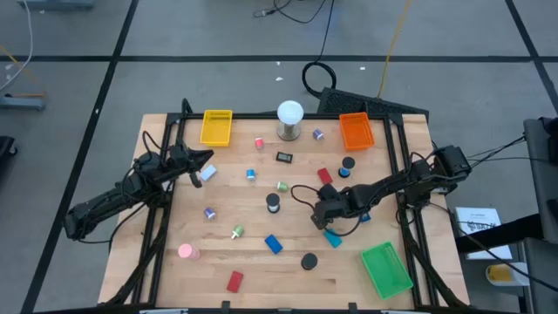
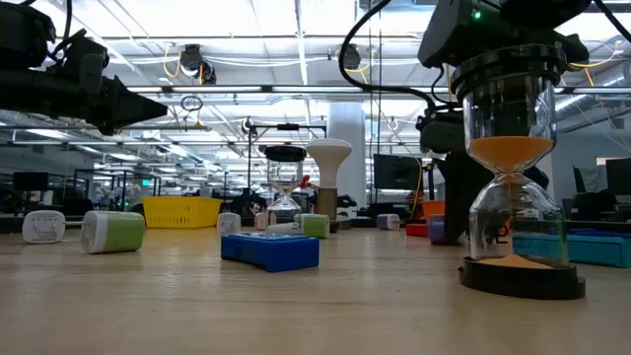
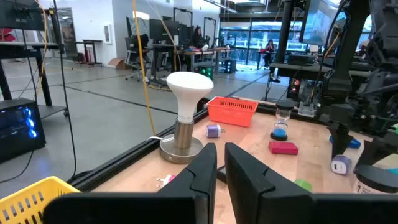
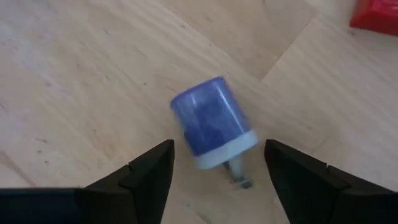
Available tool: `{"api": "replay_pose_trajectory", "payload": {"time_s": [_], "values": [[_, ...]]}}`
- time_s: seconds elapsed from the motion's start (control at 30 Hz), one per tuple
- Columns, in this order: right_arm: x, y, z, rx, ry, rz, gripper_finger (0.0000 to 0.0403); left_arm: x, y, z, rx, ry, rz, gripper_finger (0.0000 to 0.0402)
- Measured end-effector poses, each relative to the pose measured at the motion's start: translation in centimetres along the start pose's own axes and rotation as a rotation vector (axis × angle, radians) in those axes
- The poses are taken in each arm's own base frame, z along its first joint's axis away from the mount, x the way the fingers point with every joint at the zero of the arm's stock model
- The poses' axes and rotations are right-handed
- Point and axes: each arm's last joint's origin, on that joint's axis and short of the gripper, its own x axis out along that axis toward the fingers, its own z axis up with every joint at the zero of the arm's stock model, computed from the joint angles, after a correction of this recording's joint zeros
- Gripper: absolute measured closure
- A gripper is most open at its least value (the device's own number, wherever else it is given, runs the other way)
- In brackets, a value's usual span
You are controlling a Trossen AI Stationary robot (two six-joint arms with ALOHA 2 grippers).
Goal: Pick & Place Office items
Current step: Put the bottom right violet charger adaptor into the orange bin
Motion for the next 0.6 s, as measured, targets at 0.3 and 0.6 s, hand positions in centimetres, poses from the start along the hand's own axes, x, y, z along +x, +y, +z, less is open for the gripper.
{"api": "replay_pose_trajectory", "payload": {"time_s": [0.3,0.6], "values": [[0.1,-0.1,0.0,-0.057,-0.018,-0.007,0.0289,0.0,0.0,0.0,0.0,0.0,0.0,0.0364],[-1.8,0.0,0.5,-0.102,-0.042,0.056,0.0391,0.0,0.0,0.0,0.0,0.0,0.0,0.0364]]}}
